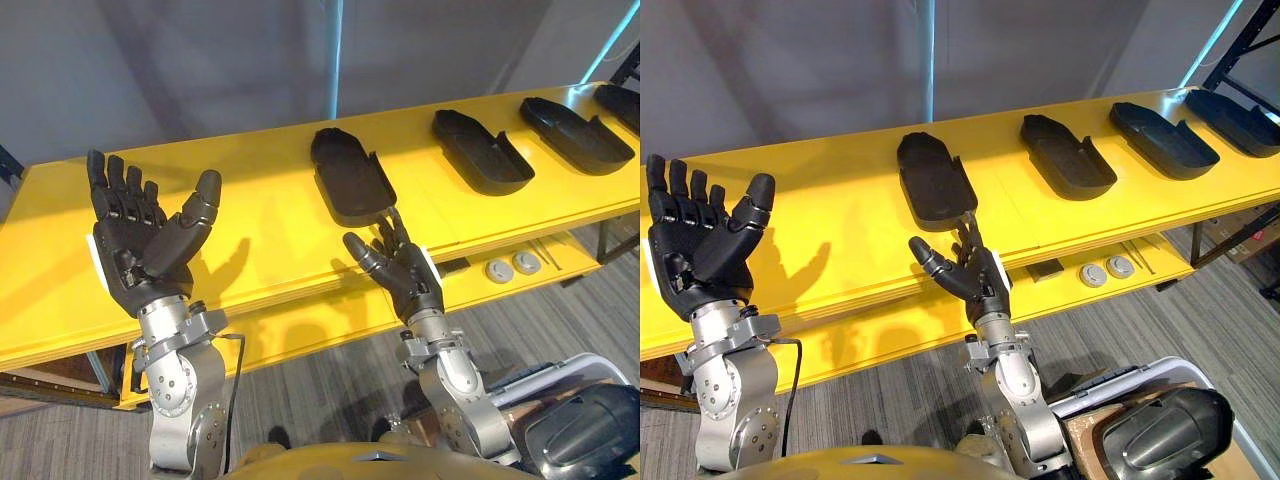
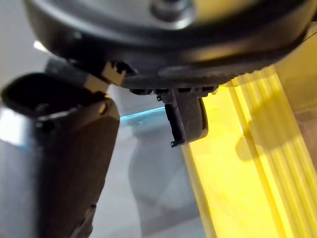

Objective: Walk over and take three plastic housings, then place them on the shelf

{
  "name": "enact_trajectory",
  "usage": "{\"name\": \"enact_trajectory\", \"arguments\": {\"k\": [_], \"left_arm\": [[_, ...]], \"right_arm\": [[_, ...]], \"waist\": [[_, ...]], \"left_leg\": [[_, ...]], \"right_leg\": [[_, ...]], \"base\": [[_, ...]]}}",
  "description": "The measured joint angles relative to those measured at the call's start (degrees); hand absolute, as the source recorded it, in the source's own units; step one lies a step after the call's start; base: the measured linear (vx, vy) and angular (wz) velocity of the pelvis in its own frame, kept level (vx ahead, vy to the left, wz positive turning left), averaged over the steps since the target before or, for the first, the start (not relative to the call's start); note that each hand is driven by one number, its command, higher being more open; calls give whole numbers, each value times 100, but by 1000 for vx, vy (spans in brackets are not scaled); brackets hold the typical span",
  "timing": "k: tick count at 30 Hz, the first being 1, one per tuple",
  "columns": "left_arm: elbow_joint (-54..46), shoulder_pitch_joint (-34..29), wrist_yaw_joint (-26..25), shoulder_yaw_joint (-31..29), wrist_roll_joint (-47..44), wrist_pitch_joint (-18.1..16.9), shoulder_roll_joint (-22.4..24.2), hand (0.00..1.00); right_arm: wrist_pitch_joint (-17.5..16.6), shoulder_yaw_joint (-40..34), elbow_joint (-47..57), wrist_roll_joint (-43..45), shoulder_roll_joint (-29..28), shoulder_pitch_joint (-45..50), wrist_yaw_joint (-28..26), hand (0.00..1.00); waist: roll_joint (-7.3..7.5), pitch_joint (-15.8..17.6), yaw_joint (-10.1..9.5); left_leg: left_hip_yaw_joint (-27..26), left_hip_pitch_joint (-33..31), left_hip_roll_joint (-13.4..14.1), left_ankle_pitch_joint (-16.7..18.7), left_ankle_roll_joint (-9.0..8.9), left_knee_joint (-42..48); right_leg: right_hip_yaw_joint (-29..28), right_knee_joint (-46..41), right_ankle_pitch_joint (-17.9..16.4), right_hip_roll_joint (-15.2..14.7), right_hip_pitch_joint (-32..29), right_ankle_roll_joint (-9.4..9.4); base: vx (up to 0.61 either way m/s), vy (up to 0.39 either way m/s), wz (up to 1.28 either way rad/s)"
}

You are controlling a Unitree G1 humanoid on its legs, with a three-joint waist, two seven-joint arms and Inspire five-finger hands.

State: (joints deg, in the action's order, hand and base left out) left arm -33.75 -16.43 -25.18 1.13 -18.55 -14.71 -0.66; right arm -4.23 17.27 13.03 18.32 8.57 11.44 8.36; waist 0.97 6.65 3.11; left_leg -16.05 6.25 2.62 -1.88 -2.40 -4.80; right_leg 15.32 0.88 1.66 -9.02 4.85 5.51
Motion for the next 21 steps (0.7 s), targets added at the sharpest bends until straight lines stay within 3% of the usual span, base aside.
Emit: {"name": "enact_trajectory", "arguments": {"k": [21], "left_arm": [[13, 11, 249, -26, 111, 107, 2, 100]], "right_arm": [[-34, -213, -621, -7, -178, -855, 191, 100]], "waist": [[-20, -6, -157]], "left_leg": [[182, -6, -2, -113, 17, -5]], "right_leg": [[179, -94, -27, -20, 54, -24]], "base": [[-5, 2, 4]]}}
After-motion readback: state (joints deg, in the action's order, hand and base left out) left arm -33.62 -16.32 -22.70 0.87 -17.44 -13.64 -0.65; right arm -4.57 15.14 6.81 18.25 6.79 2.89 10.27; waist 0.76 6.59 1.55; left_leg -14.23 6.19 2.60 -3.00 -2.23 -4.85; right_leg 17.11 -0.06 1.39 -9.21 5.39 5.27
